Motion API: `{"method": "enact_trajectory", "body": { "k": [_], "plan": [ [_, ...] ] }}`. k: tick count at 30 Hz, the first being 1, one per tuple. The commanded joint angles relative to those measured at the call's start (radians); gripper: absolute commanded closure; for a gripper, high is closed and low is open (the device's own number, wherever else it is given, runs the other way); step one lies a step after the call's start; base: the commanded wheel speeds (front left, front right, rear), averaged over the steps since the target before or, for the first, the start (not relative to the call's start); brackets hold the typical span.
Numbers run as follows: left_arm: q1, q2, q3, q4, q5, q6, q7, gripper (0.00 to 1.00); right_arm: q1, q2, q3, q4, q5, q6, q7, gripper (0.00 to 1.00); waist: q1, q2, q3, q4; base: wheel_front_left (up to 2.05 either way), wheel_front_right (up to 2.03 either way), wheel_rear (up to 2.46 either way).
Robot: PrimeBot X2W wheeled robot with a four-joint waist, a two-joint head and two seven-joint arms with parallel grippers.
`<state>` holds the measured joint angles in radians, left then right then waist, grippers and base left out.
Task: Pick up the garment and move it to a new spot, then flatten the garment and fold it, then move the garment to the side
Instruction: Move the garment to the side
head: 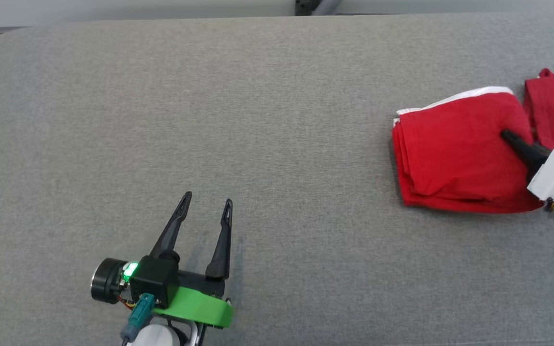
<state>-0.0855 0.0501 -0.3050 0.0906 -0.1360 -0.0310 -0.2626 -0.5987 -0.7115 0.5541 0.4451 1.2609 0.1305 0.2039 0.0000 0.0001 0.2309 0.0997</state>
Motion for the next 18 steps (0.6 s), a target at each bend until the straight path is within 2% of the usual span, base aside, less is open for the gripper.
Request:
{"method": "enact_trajectory", "body": {
  "k": [1,9,18],
  "plan": [
    [-0.023,0.001,0.004,-0.004,0.011,-0.005,-0.002,0.00,-0.023,-0.020,0.010,-0.006,-0.018,0.000,-0.015,1.00,0.0000,-0.0001,0.027,-0.077,0.00,0.00,0.00],
    [-0.075,0.002,0.013,-0.004,0.044,-0.033,-0.002,0.00,-0.126,-0.144,0.080,-0.005,-0.148,0.000,-0.119,1.00,0.0000,-0.0001,0.105,-0.136,0.00,0.00,0.00],
    [-0.137,0.002,0.038,-0.020,0.045,-0.055,-0.002,0.00,-0.218,-0.262,0.114,0.051,-0.207,0.000,-0.202,1.00,0.0000,-0.0001,0.186,-0.124,0.00,0.00,0.00]
  ]
}}
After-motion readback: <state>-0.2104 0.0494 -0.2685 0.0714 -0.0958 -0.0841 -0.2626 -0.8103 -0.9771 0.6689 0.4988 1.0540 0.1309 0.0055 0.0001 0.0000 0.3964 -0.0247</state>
